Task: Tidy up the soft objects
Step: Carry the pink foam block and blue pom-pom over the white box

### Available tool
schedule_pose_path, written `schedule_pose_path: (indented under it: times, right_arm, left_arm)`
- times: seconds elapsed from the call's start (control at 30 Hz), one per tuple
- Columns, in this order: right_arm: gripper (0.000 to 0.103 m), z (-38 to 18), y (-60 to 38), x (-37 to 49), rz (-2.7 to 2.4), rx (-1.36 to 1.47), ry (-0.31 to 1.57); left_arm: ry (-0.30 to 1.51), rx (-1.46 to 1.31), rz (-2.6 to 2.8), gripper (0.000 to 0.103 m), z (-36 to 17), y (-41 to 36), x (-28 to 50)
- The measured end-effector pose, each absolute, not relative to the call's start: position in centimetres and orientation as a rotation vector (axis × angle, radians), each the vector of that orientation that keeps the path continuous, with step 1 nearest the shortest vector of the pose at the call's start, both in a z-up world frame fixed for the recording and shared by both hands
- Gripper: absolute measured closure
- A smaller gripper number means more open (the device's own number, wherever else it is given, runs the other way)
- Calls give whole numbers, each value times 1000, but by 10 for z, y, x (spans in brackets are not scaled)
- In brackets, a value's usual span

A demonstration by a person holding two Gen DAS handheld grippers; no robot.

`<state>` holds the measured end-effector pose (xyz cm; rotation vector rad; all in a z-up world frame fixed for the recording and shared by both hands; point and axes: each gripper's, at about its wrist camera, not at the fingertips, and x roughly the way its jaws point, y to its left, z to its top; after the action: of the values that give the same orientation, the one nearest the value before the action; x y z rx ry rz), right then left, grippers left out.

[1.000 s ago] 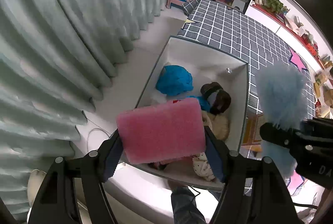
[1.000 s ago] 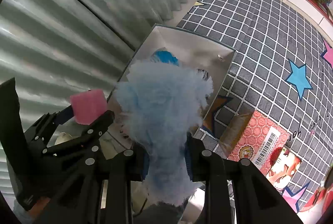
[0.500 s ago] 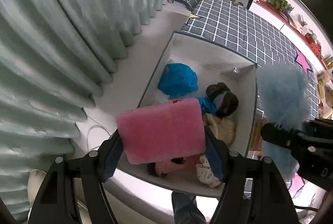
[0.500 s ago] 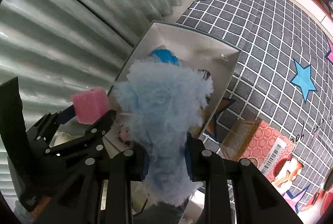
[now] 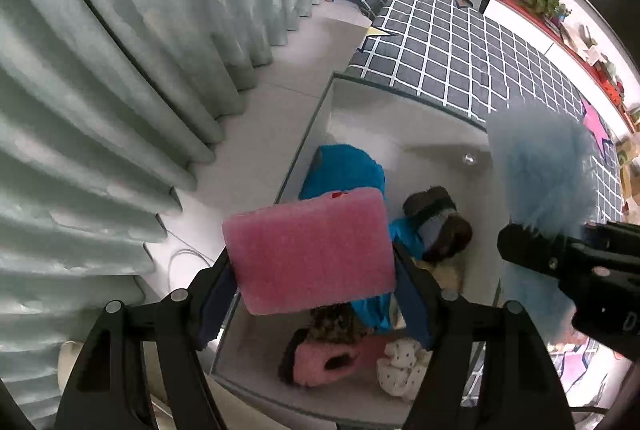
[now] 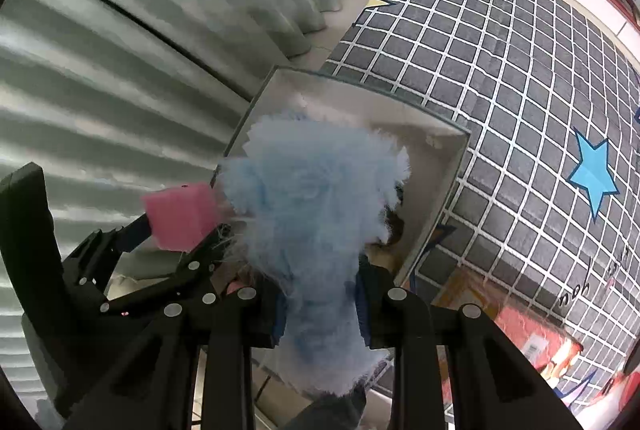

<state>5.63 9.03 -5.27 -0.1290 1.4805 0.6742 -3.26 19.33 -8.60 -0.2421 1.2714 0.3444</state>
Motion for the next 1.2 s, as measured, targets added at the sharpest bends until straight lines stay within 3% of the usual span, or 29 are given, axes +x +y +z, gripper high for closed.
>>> schedule_pose_path:
  times: [1.2]
  right_arm:
    - [74, -84, 92, 74, 639, -128, 1545]
  left_arm:
    - [1358, -277, 331, 28, -120, 176, -12]
